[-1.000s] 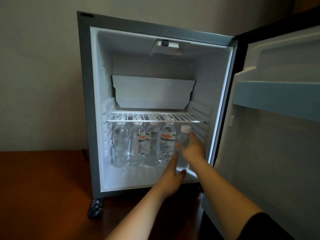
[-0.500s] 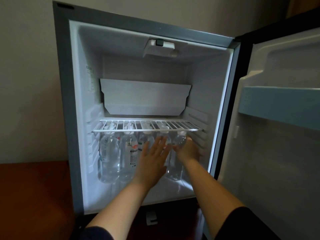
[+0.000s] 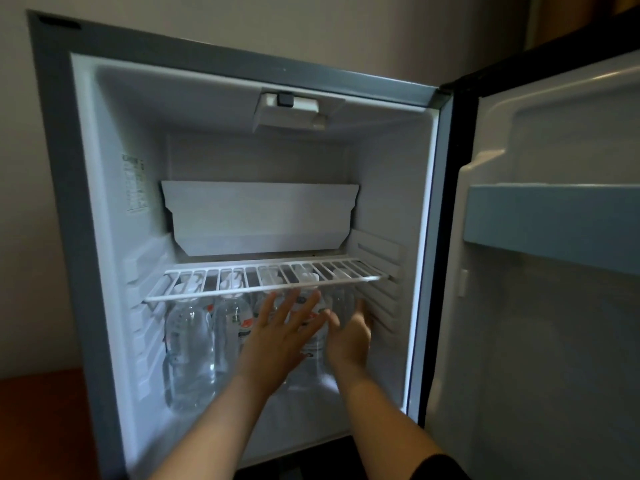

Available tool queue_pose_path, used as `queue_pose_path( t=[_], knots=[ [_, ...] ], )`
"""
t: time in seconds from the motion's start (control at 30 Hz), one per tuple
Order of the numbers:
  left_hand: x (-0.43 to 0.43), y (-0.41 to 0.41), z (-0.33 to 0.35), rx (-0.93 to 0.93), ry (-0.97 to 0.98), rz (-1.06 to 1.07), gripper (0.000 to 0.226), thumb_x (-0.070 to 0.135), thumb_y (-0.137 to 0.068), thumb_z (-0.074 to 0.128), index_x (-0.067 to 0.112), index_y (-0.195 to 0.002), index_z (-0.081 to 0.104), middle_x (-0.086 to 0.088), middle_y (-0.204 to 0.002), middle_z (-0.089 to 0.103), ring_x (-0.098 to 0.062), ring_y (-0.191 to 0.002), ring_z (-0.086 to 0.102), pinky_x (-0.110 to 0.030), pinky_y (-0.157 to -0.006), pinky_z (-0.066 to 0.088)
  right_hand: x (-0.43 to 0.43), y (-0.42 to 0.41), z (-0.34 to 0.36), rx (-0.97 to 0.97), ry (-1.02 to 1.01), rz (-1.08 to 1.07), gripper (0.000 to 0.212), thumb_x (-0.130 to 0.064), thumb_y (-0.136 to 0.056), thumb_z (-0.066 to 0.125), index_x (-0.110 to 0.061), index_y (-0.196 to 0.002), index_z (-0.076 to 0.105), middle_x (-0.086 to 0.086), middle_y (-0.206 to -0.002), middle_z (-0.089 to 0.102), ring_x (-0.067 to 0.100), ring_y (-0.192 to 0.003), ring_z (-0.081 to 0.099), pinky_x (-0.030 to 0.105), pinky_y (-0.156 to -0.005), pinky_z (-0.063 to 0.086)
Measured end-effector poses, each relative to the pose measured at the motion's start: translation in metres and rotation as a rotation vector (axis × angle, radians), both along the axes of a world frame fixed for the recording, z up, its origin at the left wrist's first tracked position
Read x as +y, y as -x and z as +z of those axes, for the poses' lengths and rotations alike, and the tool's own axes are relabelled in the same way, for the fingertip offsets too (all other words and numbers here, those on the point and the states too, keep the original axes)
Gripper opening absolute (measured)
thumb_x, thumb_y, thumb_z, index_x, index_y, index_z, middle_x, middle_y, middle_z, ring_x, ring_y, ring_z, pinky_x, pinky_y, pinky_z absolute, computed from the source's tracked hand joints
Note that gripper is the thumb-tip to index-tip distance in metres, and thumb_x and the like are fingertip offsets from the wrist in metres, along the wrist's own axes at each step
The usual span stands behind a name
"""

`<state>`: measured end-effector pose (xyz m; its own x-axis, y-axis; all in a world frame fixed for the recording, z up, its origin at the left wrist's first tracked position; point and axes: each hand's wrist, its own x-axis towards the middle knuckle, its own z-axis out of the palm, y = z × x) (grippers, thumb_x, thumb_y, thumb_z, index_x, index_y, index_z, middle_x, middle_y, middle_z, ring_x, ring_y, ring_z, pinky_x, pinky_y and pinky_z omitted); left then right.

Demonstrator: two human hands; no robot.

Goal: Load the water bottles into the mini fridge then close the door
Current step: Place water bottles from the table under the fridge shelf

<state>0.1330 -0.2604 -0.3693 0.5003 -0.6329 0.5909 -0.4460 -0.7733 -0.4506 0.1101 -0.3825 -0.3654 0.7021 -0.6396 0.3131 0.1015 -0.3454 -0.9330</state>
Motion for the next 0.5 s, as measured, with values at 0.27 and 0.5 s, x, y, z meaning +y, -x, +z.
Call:
queue_pose_path(
  t=[0.27,0.5],
  knots=[
    [0.006,0.006,0.009,0.058,0.005,-0.061,0.116,0.04,-0.022,0.092,0.026,-0.13,0.053,0.0,-0.142,0.043,-0.028,-0.121,0.056,-0.043,-0.111,0.004,0.032,0.007,-0.028,-0.033,-0.113,-0.15,0.048,-0.013,-0.097,0.046,-0.006,-0.143,0.036,0.024,-0.142,0.039,0.039,-0.128,0.039,0.034,-0.101,0.029],
    [0.008,0.003,0.012,0.116,-0.019,-0.076,0.12,0.042,-0.016,0.09,0.028,-0.129,0.052,0.004,-0.14,0.048,-0.021,-0.12,0.057,-0.039,-0.111,0.002,0.035,-0.006,-0.049,-0.118,-0.181,-0.007,0.053,-0.017,-0.098,0.045,-0.002,-0.146,0.028,0.016,-0.154,0.028,0.026,-0.144,0.025,0.026,-0.115,0.016]
  ],
)
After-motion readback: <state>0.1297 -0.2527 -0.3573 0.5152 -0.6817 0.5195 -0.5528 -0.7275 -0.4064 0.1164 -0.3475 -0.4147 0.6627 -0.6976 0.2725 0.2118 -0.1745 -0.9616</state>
